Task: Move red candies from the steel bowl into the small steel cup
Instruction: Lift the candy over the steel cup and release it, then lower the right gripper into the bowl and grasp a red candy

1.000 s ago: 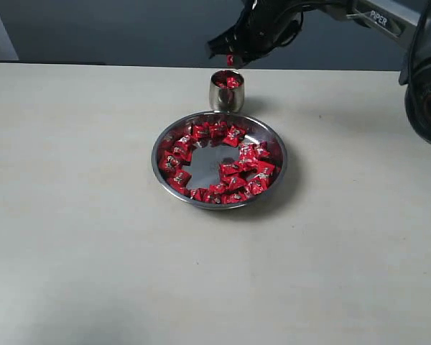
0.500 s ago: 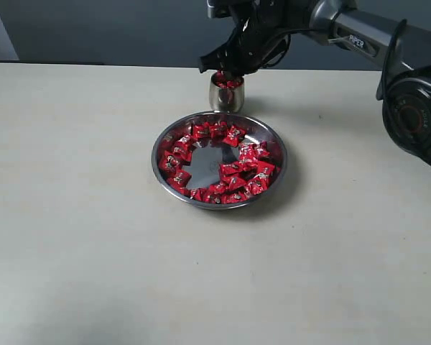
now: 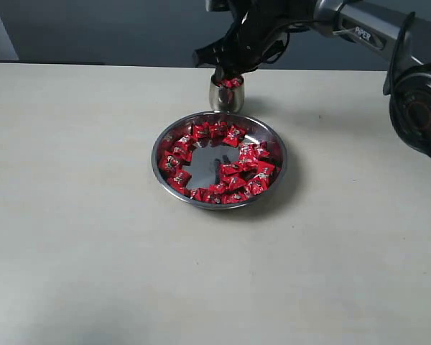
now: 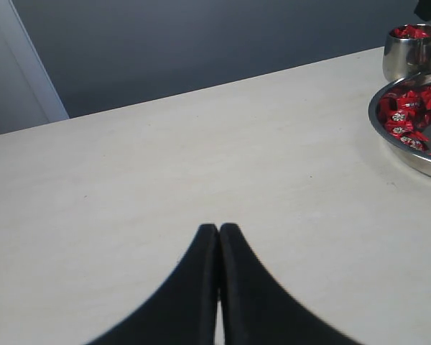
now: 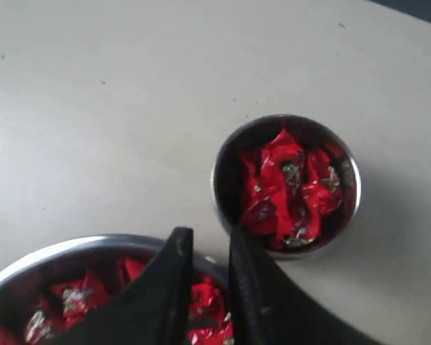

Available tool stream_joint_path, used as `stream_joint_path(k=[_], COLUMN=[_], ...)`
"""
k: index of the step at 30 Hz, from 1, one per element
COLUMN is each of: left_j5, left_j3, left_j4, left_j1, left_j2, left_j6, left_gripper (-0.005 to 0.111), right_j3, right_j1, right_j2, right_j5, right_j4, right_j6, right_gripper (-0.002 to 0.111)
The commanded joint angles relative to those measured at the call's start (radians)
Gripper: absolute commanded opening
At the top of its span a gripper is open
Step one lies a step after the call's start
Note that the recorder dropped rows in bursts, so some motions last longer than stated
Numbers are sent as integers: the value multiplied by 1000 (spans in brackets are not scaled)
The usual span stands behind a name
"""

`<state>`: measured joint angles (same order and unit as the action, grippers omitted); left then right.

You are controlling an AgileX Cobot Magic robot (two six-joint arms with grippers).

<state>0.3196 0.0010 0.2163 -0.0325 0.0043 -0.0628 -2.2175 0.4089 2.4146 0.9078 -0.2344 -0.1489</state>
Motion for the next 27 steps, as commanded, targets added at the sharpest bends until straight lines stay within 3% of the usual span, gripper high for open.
stream_joint_path(k=[1, 4, 6, 13, 27], left_j5=[-7, -7, -7, -7, -7], left_j3=[-1, -1, -1, -1, -1], left_j4=[3, 3, 0, -2, -2], left_j1=[0, 0, 0, 0, 0], left_j2=[-4, -4, -4, -4, -4], left_j6=[-5, -5, -5, -5, -5], left_gripper=[0, 0, 0, 0, 0], right_j3=[-4, -1, -1, 37, 261], right_j1=[31, 60, 71, 81, 81], right_j2=[-46, -46, -36, -32, -49], right_j5=[148, 313, 313, 313, 313], right_j4=[-25, -16, -2, 3, 18], right_j6=[-122, -177, -180, -164, -96], right_gripper=[20, 20, 21, 41, 40])
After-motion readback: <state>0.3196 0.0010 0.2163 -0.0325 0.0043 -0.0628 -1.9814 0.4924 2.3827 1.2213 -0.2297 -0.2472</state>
